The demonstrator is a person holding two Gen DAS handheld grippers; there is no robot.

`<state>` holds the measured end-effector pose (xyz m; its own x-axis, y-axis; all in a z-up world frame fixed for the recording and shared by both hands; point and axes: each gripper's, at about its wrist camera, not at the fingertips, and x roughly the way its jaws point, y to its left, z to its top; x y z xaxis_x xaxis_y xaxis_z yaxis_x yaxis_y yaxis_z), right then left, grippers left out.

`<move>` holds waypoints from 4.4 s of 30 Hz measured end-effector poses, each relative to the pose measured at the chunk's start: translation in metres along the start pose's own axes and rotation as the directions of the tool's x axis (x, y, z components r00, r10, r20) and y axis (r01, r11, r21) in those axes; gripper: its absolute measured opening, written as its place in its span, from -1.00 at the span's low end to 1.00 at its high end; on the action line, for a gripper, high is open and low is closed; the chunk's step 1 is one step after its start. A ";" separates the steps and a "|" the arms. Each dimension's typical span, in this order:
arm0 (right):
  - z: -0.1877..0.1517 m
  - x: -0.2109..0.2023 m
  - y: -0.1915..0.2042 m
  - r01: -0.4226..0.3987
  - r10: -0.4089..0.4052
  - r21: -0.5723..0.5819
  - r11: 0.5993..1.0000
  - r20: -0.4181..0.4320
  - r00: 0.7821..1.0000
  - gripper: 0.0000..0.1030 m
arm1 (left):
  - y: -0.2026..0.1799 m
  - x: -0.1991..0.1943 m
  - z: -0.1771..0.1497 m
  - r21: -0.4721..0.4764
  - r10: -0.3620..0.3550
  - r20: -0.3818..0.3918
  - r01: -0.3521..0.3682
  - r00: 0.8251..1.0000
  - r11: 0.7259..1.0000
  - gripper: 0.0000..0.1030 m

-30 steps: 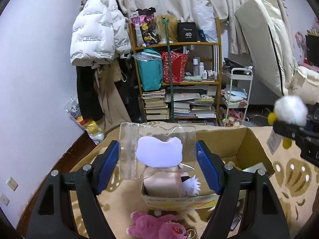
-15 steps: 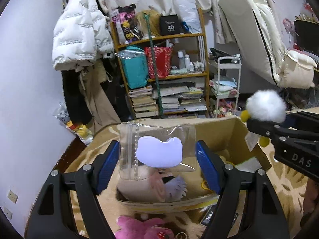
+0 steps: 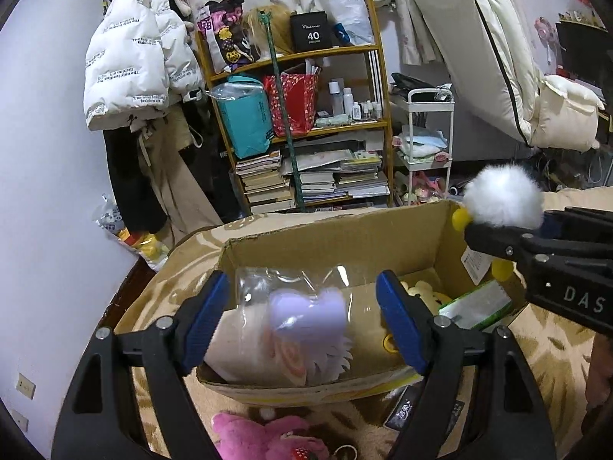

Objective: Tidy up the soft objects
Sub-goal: 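Carry the bag and pompom over the box and open both tools inside, then withdraw both open tools from the box toward the pink bear and black tissue pack, then lower the left tool onto the pink plush bear while the right tool approaches the black Face pack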

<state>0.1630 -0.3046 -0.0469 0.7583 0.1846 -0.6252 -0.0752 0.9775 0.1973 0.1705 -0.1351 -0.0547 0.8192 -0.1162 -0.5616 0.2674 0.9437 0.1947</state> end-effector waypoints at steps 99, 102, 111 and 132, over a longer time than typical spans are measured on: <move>-0.113 0.038 0.055 0.025 -0.064 -0.138 0.990 -0.284 0.957 1.00 | 0.074 0.044 -0.092 -0.298 -0.184 -0.477 0.039 0.860 0.954 0.94; -0.120 0.046 0.058 0.030 -0.077 -0.153 0.988 -0.315 0.946 1.00 | 0.068 0.046 -0.095 -0.281 -0.175 -0.491 0.035 0.853 0.959 0.94; -0.135 0.067 0.060 0.032 -0.090 -0.161 0.986 -0.368 0.925 1.00 | 0.054 0.052 -0.101 -0.236 -0.174 -0.524 0.054 0.834 0.970 0.94; -0.133 0.076 0.058 0.037 -0.103 -0.180 0.983 -0.369 0.924 0.55 | 0.028 0.066 -0.111 -0.090 -0.049 -0.571 -0.004 0.820 0.996 0.92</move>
<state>0.1299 -0.2205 -0.1835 0.4693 0.1081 -0.8764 -0.1626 0.9861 0.0345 0.1757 -0.0816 -0.1749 0.3690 0.0353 -0.9287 0.2175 0.9683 0.1232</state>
